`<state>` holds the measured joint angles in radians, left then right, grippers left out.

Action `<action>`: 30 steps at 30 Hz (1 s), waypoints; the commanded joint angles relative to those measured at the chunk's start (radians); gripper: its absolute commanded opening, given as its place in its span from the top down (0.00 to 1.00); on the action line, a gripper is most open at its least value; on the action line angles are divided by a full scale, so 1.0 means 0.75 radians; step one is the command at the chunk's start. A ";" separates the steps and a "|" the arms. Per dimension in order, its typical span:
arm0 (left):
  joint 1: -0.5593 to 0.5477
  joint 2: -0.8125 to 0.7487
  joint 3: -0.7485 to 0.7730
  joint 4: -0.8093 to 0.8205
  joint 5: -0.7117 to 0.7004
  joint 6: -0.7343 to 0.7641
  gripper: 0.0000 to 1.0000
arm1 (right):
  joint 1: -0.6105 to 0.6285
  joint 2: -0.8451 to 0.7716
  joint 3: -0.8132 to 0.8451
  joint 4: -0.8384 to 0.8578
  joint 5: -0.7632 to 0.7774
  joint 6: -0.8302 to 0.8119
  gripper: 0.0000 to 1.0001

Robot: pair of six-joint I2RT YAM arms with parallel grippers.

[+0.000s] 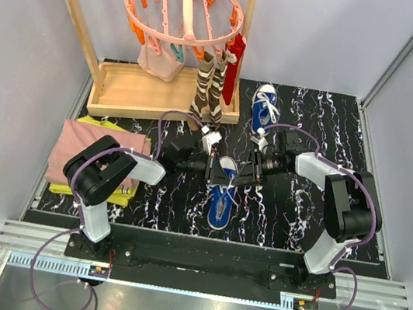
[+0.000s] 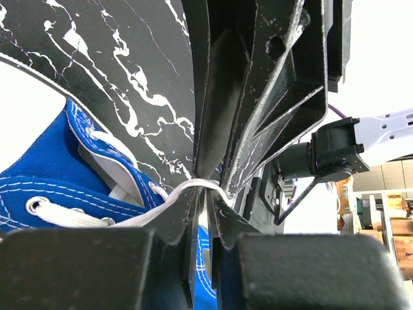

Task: Tie the shoes

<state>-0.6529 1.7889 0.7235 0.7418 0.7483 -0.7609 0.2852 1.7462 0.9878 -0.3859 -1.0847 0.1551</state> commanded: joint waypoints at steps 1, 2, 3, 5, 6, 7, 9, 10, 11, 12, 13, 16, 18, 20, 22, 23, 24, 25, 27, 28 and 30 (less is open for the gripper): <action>0.001 0.008 0.013 0.085 0.033 0.010 0.88 | 0.000 0.010 0.006 0.046 -0.065 0.051 0.65; 0.001 0.008 0.015 0.085 0.033 0.010 0.88 | 0.002 0.012 0.006 0.048 -0.067 0.057 0.66; 0.003 0.008 0.015 0.089 0.035 0.012 0.88 | 0.000 0.014 0.006 0.056 -0.065 0.063 0.66; 0.003 0.012 0.017 0.089 0.041 0.012 0.88 | 0.000 0.022 0.008 0.064 -0.067 0.073 0.67; 0.001 0.010 0.019 0.089 0.039 0.014 0.88 | 0.000 0.020 0.008 0.067 -0.065 0.075 0.71; 0.003 0.010 0.017 0.089 0.039 0.012 0.88 | 0.000 0.024 0.008 0.071 -0.061 0.073 0.76; 0.001 0.004 0.017 0.087 0.037 0.012 0.88 | 0.000 0.024 0.002 0.071 -0.053 0.067 0.90; 0.001 0.000 0.019 0.081 0.037 0.014 0.87 | -0.002 0.020 0.000 0.071 -0.051 0.063 0.93; 0.005 -0.004 0.017 0.071 0.037 0.024 0.87 | 0.000 0.020 -0.004 0.069 -0.043 0.061 0.96; 0.005 -0.015 0.017 0.064 0.035 0.027 0.86 | 0.000 0.020 -0.008 0.069 -0.039 0.057 1.00; 0.007 -0.019 0.015 0.050 0.029 0.027 0.84 | 0.000 0.018 -0.010 0.067 -0.033 0.055 1.00; 0.024 -0.043 0.017 0.003 0.025 0.035 0.75 | 0.002 0.014 -0.012 0.067 -0.006 0.043 1.00; 0.036 -0.084 0.015 -0.056 0.027 0.053 0.72 | 0.000 0.012 -0.016 0.069 0.006 0.035 1.00; 0.052 -0.123 0.011 -0.117 0.031 0.094 0.69 | 0.002 0.003 -0.018 0.065 0.021 0.026 1.00; 0.075 -0.194 0.011 -0.228 0.056 0.131 0.67 | 0.000 -0.001 -0.020 0.065 0.029 0.022 1.00; 0.083 -0.253 0.013 -0.277 0.058 0.192 0.66 | 0.002 0.001 -0.020 0.065 0.031 0.020 1.00; 0.091 -0.284 0.015 -0.372 0.060 0.227 0.66 | 0.002 0.001 -0.020 0.067 0.031 0.018 1.00; 0.112 -0.311 0.017 -0.418 0.064 0.259 0.65 | 0.000 0.001 -0.022 0.065 0.037 0.016 1.00; 0.128 -0.385 0.042 -0.611 0.052 0.392 0.64 | 0.000 0.003 -0.022 0.062 0.037 0.010 1.00; 0.144 -0.405 0.052 -0.673 0.039 0.445 0.62 | 0.000 -0.001 -0.022 0.067 0.043 0.006 1.00; 0.157 -0.448 0.099 -0.867 -0.036 0.625 0.59 | 0.000 0.003 -0.022 0.065 0.051 0.000 1.00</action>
<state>-0.5575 1.5223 0.7319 0.3717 0.7616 -0.5396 0.2832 1.7554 0.9714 -0.3592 -1.0618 0.1799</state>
